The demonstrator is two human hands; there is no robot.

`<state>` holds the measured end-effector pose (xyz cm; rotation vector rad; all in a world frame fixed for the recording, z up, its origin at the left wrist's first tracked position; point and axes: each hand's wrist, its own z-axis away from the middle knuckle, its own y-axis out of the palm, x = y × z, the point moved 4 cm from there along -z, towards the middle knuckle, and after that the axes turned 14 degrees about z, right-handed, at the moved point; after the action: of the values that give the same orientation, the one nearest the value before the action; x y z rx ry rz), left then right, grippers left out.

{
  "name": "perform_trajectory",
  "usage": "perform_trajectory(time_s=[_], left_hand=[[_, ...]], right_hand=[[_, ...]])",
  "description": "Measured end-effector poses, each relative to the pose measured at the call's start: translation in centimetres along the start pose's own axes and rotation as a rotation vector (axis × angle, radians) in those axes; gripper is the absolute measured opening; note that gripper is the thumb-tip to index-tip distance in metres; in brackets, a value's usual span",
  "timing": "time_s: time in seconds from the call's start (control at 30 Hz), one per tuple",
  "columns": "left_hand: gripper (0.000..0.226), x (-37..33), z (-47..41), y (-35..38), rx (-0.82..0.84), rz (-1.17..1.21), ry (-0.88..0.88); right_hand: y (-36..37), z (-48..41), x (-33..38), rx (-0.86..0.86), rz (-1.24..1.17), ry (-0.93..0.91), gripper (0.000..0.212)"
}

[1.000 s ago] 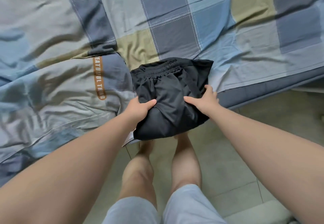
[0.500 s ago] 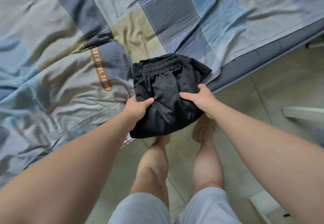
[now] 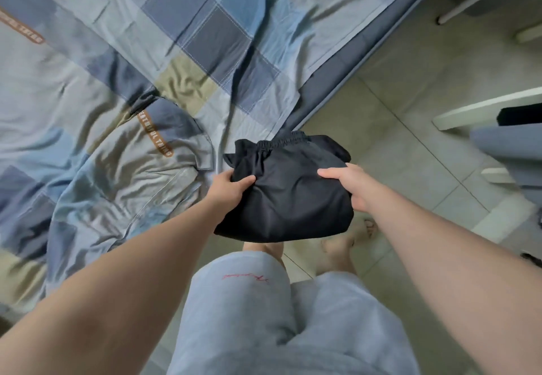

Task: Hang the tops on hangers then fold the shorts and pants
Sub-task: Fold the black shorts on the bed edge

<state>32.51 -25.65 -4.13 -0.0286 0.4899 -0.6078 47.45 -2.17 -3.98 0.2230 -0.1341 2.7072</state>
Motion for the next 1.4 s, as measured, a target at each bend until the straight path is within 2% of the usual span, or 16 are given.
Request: perform_trajectory(time_s=[0.1,0.23,0.43,0.53,0.77,1.0,1.4], left_hand=[[0.019,-2.2,3.8,4.3,0.053,-0.093,0.054],[0.038,-5.3,9.6,11.5,0.136,-0.218,0.141],[0.018,-9.2,20.6,25.0,0.314,-0.295,0.34],[0.022,-9.9,26.3,32.8,0.425,-0.307,0.423],[0.027,-8.7,37.6,49.6,0.691,-0.469,0.548],[0.016,-7.6,46.0,63.9,0.954,-0.694,0.678],[0.01,0.2,57.1,90.8,1.396,-1.038,0.762]], right_hand=[[-4.6,4.7,-2.5,-0.067,-0.088,-0.043,0.051],[-11.7,11.4,-6.5,-0.159,-0.243,-0.087,0.051],[-23.8,21.8,-14.4,-0.301,-0.483,-0.216,0.04],[-30.4,26.8,-19.4,-0.396,-0.594,-0.308,0.035],[-41.3,36.0,-31.7,-0.649,-0.878,-0.457,0.03],[-46.9,40.4,-41.2,-0.855,-1.136,-0.525,0.045],[-57.9,44.0,-53.9,-1.365,-1.513,-0.414,0.041]])
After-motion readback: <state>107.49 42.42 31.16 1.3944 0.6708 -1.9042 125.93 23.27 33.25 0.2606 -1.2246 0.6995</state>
